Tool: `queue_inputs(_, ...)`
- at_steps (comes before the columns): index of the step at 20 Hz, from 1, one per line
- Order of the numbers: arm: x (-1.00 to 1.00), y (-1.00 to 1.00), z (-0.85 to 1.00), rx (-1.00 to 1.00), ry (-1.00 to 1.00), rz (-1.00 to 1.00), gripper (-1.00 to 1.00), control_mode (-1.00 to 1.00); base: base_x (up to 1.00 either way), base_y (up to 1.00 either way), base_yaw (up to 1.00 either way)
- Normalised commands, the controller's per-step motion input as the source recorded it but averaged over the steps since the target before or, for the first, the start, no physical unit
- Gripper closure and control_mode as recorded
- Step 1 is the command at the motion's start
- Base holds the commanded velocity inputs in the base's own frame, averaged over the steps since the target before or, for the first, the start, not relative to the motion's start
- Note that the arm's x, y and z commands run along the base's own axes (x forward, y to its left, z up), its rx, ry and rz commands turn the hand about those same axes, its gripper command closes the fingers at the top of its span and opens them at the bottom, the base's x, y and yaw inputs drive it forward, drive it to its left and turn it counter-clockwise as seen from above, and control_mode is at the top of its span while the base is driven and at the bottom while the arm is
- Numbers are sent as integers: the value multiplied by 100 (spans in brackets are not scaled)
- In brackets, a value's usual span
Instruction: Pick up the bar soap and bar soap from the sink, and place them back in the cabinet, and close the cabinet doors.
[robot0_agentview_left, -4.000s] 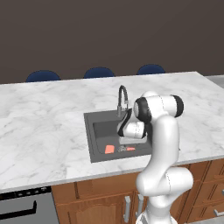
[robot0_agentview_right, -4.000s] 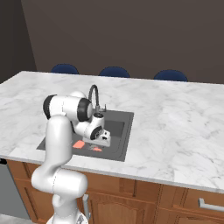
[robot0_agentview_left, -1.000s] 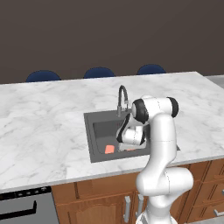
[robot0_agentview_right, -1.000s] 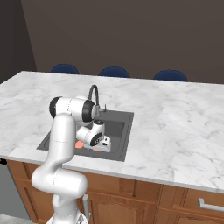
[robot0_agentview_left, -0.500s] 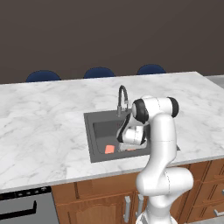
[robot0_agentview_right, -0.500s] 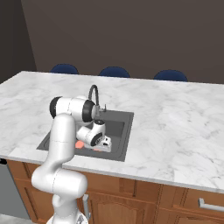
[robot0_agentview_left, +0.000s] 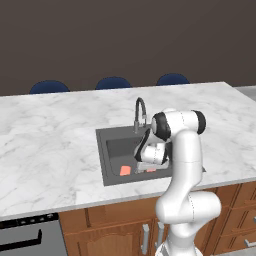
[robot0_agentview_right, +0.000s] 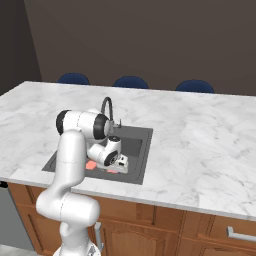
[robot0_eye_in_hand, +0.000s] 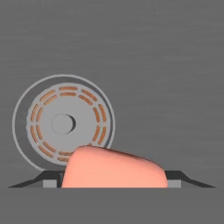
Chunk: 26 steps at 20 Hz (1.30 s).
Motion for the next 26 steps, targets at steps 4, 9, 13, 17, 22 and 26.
queue_inputs(4,0,0,4,0,0,0,100,-100,0,0,0)
queue_inputs(9,0,0,4,0,0,0,100,-100,0,0,0)
queue_inputs(13,0,0,11,0,0,0,100,-100,0,0,0)
queue_inputs(17,0,-1,22,0,0,0,100,-100,0,0,0)
queue_inputs(22,0,-3,26,0,0,0,100,-100,0,0,0)
queue_inputs(26,0,-4,30,0,0,0,100,-100,0,0,0)
